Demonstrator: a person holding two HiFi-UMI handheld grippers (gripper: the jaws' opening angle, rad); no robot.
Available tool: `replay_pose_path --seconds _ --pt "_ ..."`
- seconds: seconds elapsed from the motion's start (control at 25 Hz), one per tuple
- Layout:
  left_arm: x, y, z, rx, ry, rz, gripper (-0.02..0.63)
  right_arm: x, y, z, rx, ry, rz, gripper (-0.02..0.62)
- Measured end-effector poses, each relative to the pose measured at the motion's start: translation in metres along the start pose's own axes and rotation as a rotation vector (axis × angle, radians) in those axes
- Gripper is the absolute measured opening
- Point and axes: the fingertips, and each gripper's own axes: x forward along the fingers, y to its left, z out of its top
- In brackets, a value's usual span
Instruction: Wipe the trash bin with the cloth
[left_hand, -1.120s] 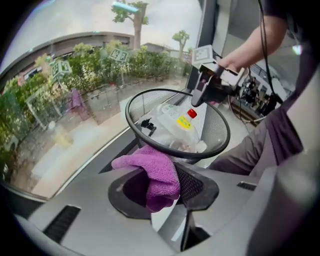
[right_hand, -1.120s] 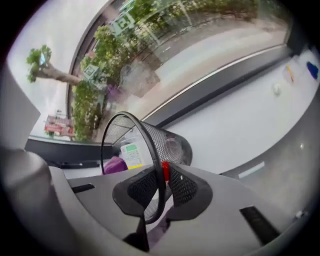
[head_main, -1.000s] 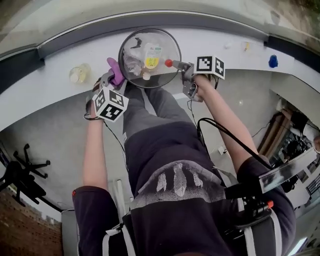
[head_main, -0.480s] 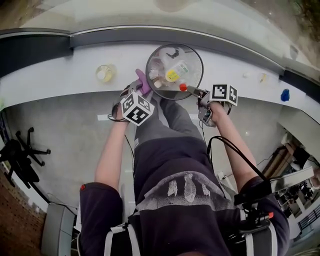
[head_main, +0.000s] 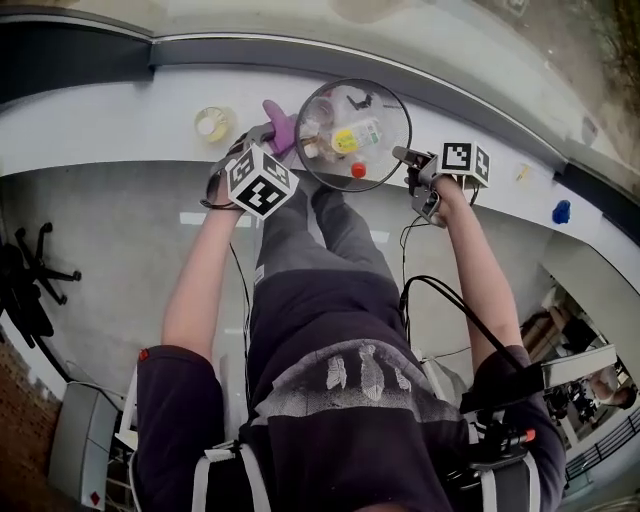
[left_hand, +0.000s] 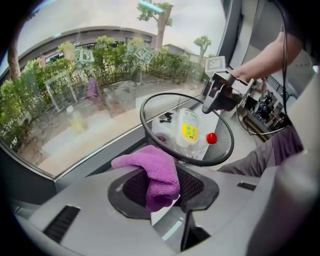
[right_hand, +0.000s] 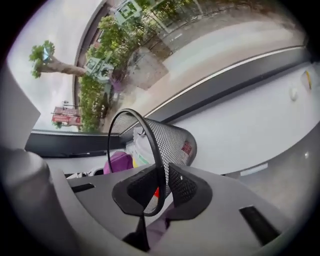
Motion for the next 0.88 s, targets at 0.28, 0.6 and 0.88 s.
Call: replay_pose_path --seconds 0.28,0.6,0.88 --pt "0.005 -0.011 -0.009 0.188 0.063 -0.019 0.126 0.004 -0.005 -0.062 0.383 0.013 0.18 0.057" --pt "0.009 -0.071 -0.034 0.122 0.089 -0.123 0.126 0.023 0.012 -0.118 0.399 0.021 0.22 0.057" --pt "0.024 -0.085 -0.034 0.012 0.084 -0.055 0.126 0.016 0.015 -0.119 0.134 0.034 0.044 0.118"
